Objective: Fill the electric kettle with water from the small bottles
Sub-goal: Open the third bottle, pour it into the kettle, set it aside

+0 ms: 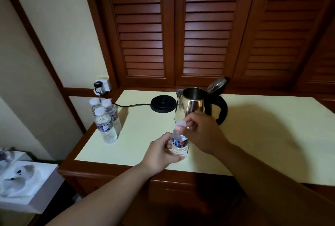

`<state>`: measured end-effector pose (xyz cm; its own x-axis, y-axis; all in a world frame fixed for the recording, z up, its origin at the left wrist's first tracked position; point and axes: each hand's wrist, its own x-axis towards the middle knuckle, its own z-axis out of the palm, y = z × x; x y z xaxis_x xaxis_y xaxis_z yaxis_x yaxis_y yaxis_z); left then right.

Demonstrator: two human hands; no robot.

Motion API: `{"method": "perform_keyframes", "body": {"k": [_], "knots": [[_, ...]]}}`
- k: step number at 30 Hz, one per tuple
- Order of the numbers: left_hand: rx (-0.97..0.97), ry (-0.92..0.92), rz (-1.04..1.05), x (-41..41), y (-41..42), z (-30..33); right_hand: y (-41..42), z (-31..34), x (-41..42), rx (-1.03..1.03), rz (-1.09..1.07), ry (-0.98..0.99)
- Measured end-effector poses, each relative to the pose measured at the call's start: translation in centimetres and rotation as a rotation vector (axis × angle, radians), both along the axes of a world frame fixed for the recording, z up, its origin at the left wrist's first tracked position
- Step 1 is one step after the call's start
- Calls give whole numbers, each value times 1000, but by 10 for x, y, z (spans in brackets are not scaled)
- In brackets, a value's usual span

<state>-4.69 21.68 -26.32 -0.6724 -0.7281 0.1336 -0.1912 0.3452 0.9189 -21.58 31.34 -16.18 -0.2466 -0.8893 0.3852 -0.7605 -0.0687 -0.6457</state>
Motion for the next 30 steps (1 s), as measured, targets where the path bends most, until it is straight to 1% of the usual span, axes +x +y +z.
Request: {"method": "perform_keyframes", "body": {"k": [5, 8, 15, 18, 21, 23, 28, 30], "knots": [[16, 33, -63, -11, 1, 2, 3, 11, -5, 1, -33, 40], [32, 19, -91, -12, -1, 4, 2, 15, -4, 29, 2, 70], [79, 29, -126, -14, -8, 1, 0, 40, -21, 272, 238, 231], [92, 36, -136, -15, -9, -1, -3, 51, -25, 361, 273, 300], [96, 47, -132, -15, -10, -2, -3, 59, -25, 402, 306, 352], [99, 55, -132, -15, -9, -3, -1, 61, -24, 401, 281, 358], [94, 75, -133, -15, -6, -2, -4, 46, -14, 302, 81, 362], [93, 75, -133, -15, -5, -1, -4, 44, -11, 279, 104, 341]]}}
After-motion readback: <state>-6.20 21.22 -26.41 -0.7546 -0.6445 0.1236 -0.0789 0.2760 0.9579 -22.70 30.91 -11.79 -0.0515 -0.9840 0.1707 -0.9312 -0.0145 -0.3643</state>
